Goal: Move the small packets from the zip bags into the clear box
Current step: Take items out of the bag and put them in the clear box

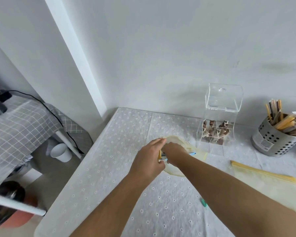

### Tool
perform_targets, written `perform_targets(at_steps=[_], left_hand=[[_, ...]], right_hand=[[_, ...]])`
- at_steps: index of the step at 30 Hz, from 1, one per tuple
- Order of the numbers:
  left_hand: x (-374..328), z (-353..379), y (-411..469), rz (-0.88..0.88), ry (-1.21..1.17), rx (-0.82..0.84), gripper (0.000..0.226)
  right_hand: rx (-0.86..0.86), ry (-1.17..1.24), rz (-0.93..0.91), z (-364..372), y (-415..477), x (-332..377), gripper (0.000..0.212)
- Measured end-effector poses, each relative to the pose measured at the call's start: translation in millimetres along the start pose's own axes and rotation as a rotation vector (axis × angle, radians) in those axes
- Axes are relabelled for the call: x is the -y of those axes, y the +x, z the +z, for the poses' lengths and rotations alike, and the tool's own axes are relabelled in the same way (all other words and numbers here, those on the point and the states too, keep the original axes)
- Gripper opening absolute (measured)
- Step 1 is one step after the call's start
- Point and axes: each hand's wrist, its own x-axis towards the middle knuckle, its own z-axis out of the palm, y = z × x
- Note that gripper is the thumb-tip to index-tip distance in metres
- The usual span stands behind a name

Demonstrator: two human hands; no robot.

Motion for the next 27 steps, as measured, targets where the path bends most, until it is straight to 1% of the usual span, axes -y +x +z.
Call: perform_targets(at_steps=[6,9,11,13,16,18,20,22,27], left_hand=[[1.4,0.7,3.0,0.008,0.009,-0.026,0.071],[-0.9,-1.4,5.7,-0.001,0.011,-0.023,0.071],[-3.7,-3.1,7.3,-0.012,0.013,-0.014,0.071],[-6.4,-4.8,8.0,-0.03,0.014,-0.007,0.071],[-9.2,-6.0,7.4,-0.047,0.018,-0.007,0.072],[-8.2,-6.2,5.7,-0.049,0.03,-0.002,0.072],[-6.4,-4.0,6.4,-0.049,0.04,0.024,0.071],[-3.6,-3.9,4.8,-0.053,0.034,0.028,0.071],[-3.4,-3.2,1.9,-0.052,0.005,0.008,0.07]], right_hand=[[-0.095,-0.028,-0.054,-2.7,-3.9,1.8,0.028],[-0.104,-0.007,-0.09,-10.0,-10.6,-0.6,0.021],[-0.105,0.027,-0.106,-15.4,-16.5,-4.2,0.013],[-0.114,0.114,-0.105,-21.1,-22.5,-7.5,0.017],[-0.124,0.25,-0.122,-23.8,-30.1,-13.4,0.01],[-0.122,0.278,-0.124,-20.2,-32.5,-14.6,0.004],[-0.119,0.271,-0.098,-14.4,-31.2,-15.9,0.004],[-0.105,0.241,-0.107,-11.2,-27.7,-13.6,0.012],[-0.02,0.221,-0.225,-3.1,-19.2,-8.9,0.036]])
